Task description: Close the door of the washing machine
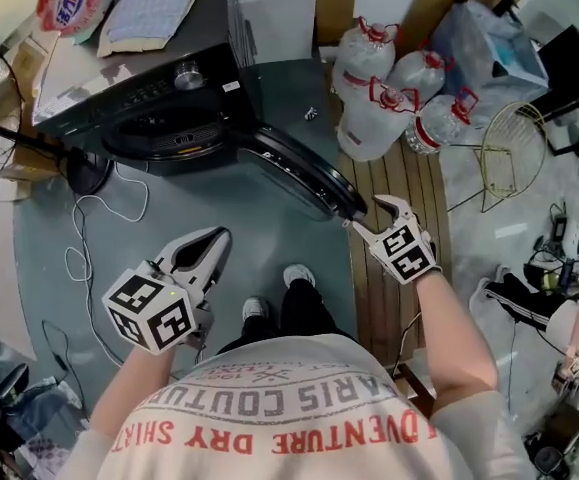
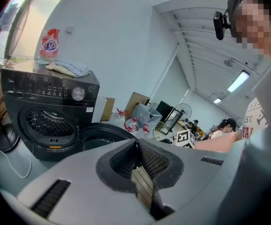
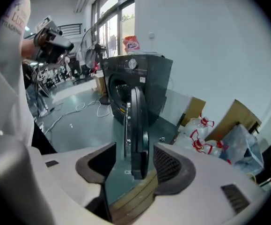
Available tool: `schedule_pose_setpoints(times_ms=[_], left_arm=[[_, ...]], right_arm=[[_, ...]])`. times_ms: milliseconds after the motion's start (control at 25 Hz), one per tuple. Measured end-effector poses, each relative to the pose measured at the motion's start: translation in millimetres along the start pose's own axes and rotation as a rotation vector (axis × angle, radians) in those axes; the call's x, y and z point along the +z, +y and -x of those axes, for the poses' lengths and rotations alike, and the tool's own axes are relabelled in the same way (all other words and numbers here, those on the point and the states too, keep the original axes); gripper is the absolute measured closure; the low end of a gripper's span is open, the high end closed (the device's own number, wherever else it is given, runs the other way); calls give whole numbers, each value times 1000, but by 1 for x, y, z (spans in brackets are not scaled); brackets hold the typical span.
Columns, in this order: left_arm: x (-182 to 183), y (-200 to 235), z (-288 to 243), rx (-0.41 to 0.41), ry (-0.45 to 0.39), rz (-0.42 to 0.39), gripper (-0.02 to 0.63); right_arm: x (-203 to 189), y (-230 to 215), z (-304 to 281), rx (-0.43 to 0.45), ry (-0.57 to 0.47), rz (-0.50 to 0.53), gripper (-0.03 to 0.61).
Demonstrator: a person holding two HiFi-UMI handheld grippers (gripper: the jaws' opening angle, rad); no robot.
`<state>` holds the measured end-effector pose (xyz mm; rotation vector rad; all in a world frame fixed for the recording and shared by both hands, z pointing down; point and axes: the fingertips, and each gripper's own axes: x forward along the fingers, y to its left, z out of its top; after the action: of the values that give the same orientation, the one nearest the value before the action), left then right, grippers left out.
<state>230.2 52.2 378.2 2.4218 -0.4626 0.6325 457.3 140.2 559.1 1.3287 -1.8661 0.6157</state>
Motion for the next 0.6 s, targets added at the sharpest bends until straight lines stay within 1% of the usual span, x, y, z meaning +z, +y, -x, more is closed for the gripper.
schedule_pose_setpoints(times_ms=[120,160,280,480,600], left_arm=[[1,0,-8,18,1,22,577],[2,-1,-9,18,1,15,577],[1,1,-13,42,3,0,577],[-4,18,-16,114,10,62,577],[-3,22,-18,138,5,81,577]], right_arm=[[-17,-6,-25,28,74,120,327],[-22,-9,-33,34,93,134,327],[-36,-15,-54,68,137,124,341],[-44,-21,-79,110,190,178,376],[-46,-18,-86,133,198,216,399]])
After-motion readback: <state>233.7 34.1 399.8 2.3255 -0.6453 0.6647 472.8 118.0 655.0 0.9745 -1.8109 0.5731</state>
